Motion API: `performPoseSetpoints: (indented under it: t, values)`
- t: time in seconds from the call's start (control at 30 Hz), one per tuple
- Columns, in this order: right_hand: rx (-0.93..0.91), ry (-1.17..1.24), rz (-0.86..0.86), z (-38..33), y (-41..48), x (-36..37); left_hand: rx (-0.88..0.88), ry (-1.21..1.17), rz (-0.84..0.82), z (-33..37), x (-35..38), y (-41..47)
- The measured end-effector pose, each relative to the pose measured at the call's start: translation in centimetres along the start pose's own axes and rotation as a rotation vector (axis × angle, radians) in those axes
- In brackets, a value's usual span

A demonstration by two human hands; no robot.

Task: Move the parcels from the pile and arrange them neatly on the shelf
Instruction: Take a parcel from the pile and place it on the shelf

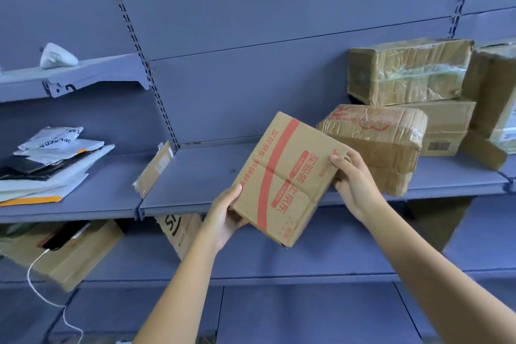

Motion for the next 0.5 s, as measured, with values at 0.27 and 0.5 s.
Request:
performPoseSetpoints:
  t: [0.27,0.5]
  values:
    - [0.149,-0.179,0.046,1.5,-7.7,3.0,0.533,0.408,0.351,2.7,2.0,-4.9]
    - [-0.027,0.080,0.130,-1.2,-10.8,5.5,1.093,0.826,0.229,1.5,9.5,-9.7]
Point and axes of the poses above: each hand's wrist, its own y-axis towards the middle knuckle, its own x-axis out of the palm, z = x × y, the point moved 8 cm from there along y, towards the middle knuckle, and after that the axes turned 5 degrees about -y, right-handed, at the moved point
